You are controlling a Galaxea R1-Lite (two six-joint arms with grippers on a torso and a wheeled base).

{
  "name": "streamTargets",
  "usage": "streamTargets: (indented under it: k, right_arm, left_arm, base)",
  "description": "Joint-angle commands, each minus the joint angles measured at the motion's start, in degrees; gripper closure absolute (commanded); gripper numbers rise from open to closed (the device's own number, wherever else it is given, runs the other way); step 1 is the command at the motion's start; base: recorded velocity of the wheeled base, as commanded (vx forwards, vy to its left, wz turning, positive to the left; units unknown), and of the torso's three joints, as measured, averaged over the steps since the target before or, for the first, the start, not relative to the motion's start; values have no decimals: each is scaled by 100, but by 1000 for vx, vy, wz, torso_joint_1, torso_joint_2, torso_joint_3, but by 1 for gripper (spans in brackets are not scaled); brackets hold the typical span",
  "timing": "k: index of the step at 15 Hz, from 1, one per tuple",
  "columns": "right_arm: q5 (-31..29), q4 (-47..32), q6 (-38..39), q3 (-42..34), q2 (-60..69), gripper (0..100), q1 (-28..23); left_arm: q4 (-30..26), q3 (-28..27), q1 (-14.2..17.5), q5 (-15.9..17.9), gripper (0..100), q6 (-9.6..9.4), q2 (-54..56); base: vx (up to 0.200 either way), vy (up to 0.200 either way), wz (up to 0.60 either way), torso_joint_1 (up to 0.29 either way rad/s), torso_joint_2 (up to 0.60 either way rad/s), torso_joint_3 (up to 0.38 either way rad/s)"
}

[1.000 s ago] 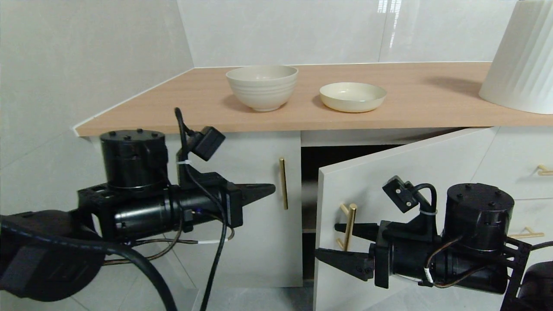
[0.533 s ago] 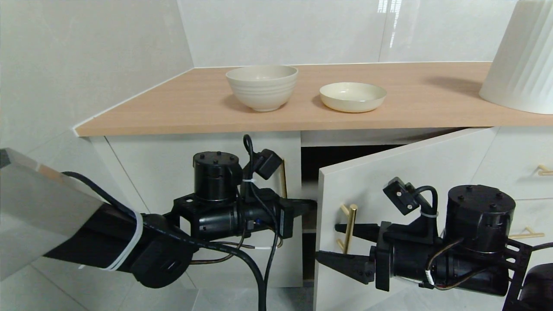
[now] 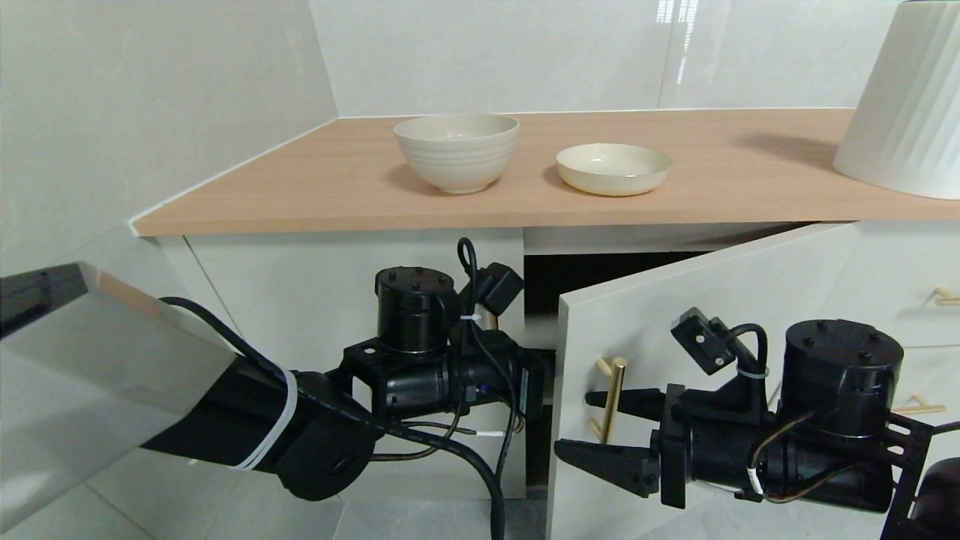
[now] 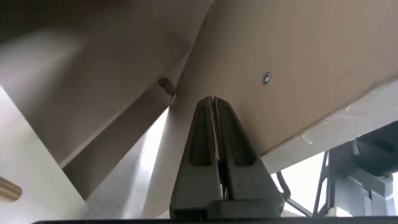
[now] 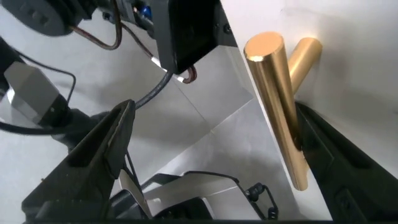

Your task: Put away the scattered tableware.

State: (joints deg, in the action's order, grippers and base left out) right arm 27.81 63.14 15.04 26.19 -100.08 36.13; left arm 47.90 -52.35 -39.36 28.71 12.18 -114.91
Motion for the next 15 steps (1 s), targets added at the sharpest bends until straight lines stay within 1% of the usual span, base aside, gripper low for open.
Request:
streamTargets:
  k: [1,4,5,6,7,8,10,11,15]
  right_arm:
    - [-91,41,-186,27,121,0,-555]
    - [-91,32,-230,27,604,0,-1355]
    - [-82,6,-230,-61,798,0,-1469]
    - [-82,-3,-230,-202,965,0,-1486]
    - [-82,-21,-230,-553,1281,0,-1486]
    - [-82,-21,-230,-843,1518,0,-1460]
    - [-82,-82,-221,-1283,1923,0,-1390]
    - [-82,-196,-221,-1450,2081,0,-1390]
    - [-74,-689,-221,-1722,2749,0,-1372]
  left_arm:
    - [0,-48,-36,56,100,4,21]
    - [0,-56,-36,56,100,4,21]
    - [0,-56,-45,56,100,4,12]
    - [0,-56,-54,56,100,4,4]
    - [9,-74,-71,47,100,39,-23]
    - [9,-83,-71,47,100,153,-14]
    - [9,-48,-71,47,100,505,12]
    - [9,-56,-71,47,100,549,-5]
    - [27,-65,-80,47,100,549,4]
  base:
    - [0,0,0,0,0,0]
    - [0,0,0,0,0,0]
    - [0,0,0,0,0,0]
    - [0,0,0,0,0,0]
    - [0,0,0,0,0,0]
    - [0,0,0,0,0,0]
    - [0,0,0,0,0,0]
    - [0,0,0,0,0,0]
    - [0,0,0,0,0,0]
